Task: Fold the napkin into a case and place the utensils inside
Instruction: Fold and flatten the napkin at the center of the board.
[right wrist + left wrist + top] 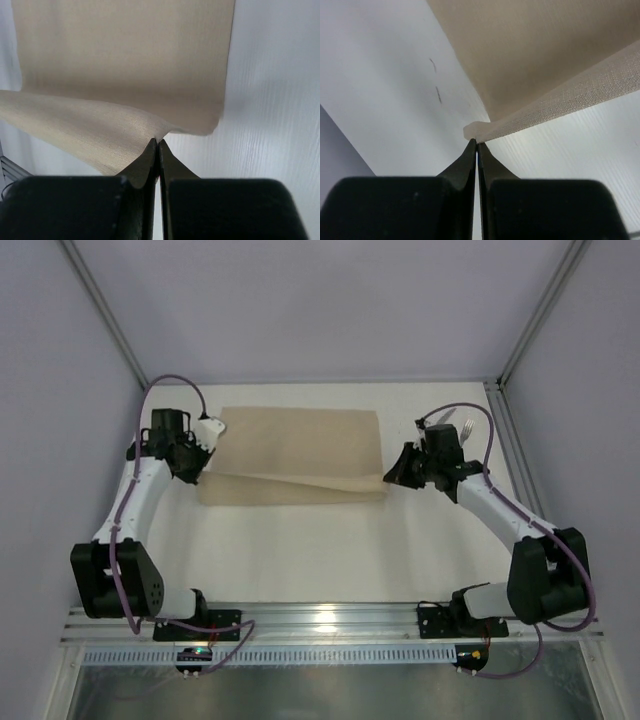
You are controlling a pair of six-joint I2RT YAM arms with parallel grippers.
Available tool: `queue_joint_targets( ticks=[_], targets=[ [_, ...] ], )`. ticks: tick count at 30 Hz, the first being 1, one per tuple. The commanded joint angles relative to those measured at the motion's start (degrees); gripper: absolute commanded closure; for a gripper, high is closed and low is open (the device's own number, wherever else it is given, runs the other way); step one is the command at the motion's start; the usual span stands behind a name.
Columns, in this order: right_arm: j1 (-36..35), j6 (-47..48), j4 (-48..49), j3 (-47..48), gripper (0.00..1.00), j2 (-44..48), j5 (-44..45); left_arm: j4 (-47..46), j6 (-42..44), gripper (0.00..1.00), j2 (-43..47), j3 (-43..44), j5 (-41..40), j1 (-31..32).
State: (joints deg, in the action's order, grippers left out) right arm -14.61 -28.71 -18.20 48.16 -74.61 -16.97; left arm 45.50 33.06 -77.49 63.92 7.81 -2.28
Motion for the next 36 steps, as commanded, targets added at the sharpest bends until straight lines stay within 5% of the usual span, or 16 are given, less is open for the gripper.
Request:
queue_joint_targets(
  ticks=[1, 17, 36],
  targets=[
    [2.9, 0.6, 6.1, 7.1, 0.96, -6.8, -0.4, -8.7, -5.7, 1.0, -6.0, 5.7, -4.9, 0.4],
    [5.4, -7.8, 10.6, 36.5, 0.96, -39.2, 0.3, -14.3, -11.1, 1.0, -36.0, 37.2, -12.8, 3.8],
    [6.0, -15.8, 14.0, 43.4, 0.96, -48.9, 5.5, -18.2, -11.4, 1.0, -48.6, 45.4, -17.4, 4.5]
  ],
)
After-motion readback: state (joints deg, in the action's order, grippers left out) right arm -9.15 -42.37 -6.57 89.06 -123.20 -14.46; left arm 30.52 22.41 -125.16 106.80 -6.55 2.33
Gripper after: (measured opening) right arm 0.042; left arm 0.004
